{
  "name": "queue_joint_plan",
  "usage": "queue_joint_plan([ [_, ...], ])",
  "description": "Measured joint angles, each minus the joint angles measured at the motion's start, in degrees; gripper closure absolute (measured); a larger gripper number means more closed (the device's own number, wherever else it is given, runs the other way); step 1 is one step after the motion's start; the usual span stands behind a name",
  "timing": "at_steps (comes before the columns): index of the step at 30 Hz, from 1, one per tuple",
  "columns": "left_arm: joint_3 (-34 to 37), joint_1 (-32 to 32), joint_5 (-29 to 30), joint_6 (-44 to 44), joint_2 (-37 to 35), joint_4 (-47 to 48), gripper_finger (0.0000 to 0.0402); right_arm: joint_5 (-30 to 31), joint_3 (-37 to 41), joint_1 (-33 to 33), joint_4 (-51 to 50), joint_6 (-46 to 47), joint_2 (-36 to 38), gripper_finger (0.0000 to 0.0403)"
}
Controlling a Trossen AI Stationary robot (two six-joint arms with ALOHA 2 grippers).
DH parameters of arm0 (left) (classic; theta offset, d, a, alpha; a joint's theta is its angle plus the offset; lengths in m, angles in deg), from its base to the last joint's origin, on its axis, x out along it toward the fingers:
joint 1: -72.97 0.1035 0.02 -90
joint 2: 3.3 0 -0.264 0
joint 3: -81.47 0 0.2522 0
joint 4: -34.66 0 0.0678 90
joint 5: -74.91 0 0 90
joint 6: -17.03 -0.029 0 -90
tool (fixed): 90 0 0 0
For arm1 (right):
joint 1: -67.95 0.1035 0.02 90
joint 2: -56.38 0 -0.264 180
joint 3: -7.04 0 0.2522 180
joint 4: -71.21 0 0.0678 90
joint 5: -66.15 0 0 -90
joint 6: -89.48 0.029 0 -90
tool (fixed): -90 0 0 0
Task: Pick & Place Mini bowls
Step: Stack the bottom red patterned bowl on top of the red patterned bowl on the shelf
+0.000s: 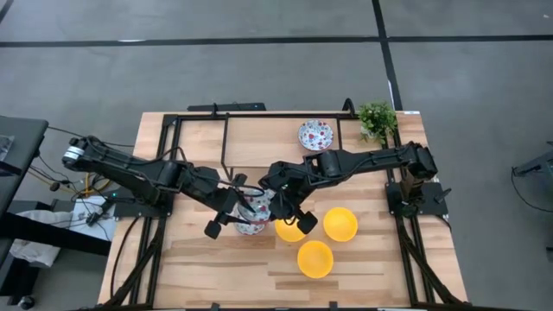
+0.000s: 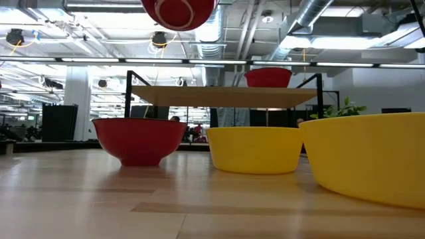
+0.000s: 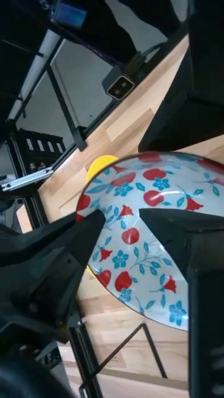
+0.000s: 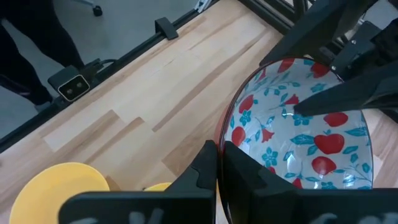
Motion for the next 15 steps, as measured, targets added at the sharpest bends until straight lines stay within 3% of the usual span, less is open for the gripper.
queue_joint_plan([
  [15,0.1,0.0,1.6,0.6,-10.0,0.2,0.0247,2.4,0.0,0.0,-0.6,1.9,0.0,0.0402],
])
